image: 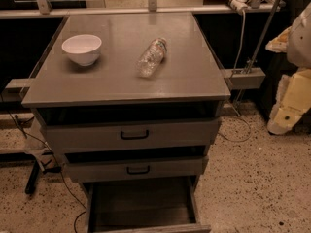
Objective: Close bottom drawer
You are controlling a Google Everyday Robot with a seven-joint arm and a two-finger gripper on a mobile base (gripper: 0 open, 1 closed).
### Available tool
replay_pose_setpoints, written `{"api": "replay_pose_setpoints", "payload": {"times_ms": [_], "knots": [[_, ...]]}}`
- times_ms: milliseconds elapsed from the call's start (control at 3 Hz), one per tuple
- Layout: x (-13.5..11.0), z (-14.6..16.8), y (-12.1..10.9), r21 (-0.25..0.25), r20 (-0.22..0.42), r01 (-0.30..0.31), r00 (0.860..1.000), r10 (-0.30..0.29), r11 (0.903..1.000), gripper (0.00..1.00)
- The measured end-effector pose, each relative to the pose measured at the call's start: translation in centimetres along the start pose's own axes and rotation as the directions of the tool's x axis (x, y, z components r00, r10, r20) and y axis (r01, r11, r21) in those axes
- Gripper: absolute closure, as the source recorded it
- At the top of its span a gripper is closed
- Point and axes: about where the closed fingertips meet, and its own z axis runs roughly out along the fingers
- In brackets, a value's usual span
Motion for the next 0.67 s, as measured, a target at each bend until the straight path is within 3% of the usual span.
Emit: {"api": "replay_pose_setpoints", "payload": {"times_ms": [333,667], "knots": [[0.00,0.00,0.00,0.000,0.000,0.000,1.000,0.000,1.0000,0.00],[0.00,0.00,0.00,0.000,0.000,0.000,1.000,0.000,1.0000,0.19]]}}
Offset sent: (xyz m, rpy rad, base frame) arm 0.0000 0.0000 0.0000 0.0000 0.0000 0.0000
